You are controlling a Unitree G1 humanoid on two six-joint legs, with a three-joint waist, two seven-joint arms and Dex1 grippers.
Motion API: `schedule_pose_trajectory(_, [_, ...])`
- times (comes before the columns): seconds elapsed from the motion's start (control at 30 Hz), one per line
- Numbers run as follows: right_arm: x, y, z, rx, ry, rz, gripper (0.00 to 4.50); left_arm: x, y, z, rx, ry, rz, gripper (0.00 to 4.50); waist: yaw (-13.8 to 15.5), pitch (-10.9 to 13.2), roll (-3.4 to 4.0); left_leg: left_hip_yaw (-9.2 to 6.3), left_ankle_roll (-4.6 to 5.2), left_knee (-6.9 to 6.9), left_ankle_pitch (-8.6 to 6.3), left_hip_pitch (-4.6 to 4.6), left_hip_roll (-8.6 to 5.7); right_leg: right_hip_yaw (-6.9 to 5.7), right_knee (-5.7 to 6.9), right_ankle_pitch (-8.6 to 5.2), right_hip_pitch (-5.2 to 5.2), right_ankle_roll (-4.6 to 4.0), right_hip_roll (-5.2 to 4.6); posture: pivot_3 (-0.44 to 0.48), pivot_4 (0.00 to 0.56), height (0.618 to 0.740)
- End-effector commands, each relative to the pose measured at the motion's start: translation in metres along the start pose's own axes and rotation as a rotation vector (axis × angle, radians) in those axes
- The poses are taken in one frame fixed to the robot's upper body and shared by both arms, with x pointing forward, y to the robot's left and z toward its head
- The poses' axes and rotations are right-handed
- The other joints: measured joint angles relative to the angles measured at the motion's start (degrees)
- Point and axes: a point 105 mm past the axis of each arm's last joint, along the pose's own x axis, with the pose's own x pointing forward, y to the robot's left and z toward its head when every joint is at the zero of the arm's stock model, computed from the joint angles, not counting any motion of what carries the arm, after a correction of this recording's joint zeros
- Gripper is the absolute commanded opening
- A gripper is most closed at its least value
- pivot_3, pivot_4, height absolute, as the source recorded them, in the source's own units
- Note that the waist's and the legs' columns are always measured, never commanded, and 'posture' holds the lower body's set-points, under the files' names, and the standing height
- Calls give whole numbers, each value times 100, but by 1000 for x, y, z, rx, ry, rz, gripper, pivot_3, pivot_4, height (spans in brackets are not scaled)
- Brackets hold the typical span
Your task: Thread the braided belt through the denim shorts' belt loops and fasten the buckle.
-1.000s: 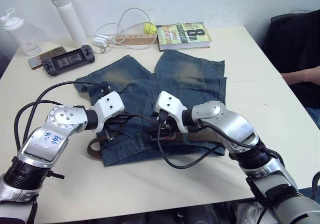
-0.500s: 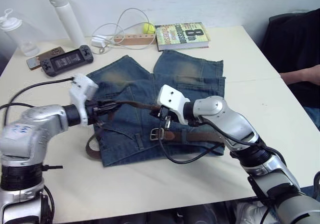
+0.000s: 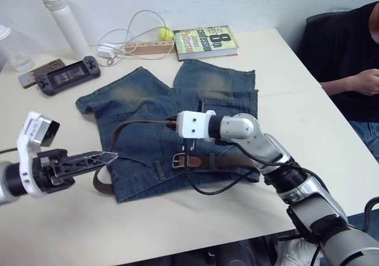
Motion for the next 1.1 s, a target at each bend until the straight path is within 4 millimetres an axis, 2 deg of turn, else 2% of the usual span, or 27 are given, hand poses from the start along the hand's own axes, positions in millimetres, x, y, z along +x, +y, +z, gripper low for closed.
schedule_pose_trajectory(0.03, [-1,-5,16,-116,-85,-19,0,41,3,2,-37,-323,39,4449,101,-1,-9,8,1,1,0,14,-5,6,0,2,11,2,-2,0,150,734])
schedule_pose_trajectory(0.1, [-3,-6,18,-156,-98,-28,0,53,6,9,-133,-486,110,4449,145,-13,-54,4,-3,8,0,14,1,-1,7,2,14,2,3,0,150,734])
schedule_pose_trajectory(0.2, [-5,-5,18,-185,-104,-36,0,62,7,17,-279,-634,174,4449,184,-19,-67,12,-4,23,0,14,1,6,17,3,13,2,9,0,150,734])
schedule_pose_trajectory(0.3, [-8,-5,18,-199,-100,-46,0,68,8,14,-385,-668,220,4449,201,-20,-68,28,-4,26,0,19,4,17,19,3,13,2,15,0,150,734])
schedule_pose_trajectory(0.5, [-11,-5,15,-201,-87,-55,0,67,13,16,-471,-708,284,4449,216,-20,-68,32,-5,19,1,25,9,23,16,2,14,1,19,0,150,734])
schedule_pose_trajectory(0.63, [-11,-6,16,-207,-84,-60,0,70,21,17,-518,-703,313,3429,227,-20,-68,30,-5,19,0,25,9,22,9,2,17,1,19,0,150,734])
schedule_pose_trajectory(0.9, [-12,-3,17,-208,-86,-51,0,78,28,19,-562,-683,328,39,231,-20,-68,27,-5,13,1,26,10,20,3,2,19,0,20,0,150,734])
schedule_pose_trajectory(1.0, [-12,-3,17,-192,-86,-59,0,84,29,19,-569,-659,328,14,234,-20,-68,26,-5,13,1,26,9,19,0,2,23,0,19,0,150,734])
schedule_pose_trajectory(1.07, [-16,-8,16,-119,-96,-94,0,83,31,20,-567,-659,332,14,235,-20,-68,26,-5,13,1,26,9,19,-1,2,23,0,19,0,150,734])
schedule_pose_trajectory(1.1, [-17,-9,15,-114,-91,-96,474,82,32,21,-554,-656,335,3,236,-20,-68,25,-5,12,1,26,10,18,-1,2,22,0,19,0,150,734])
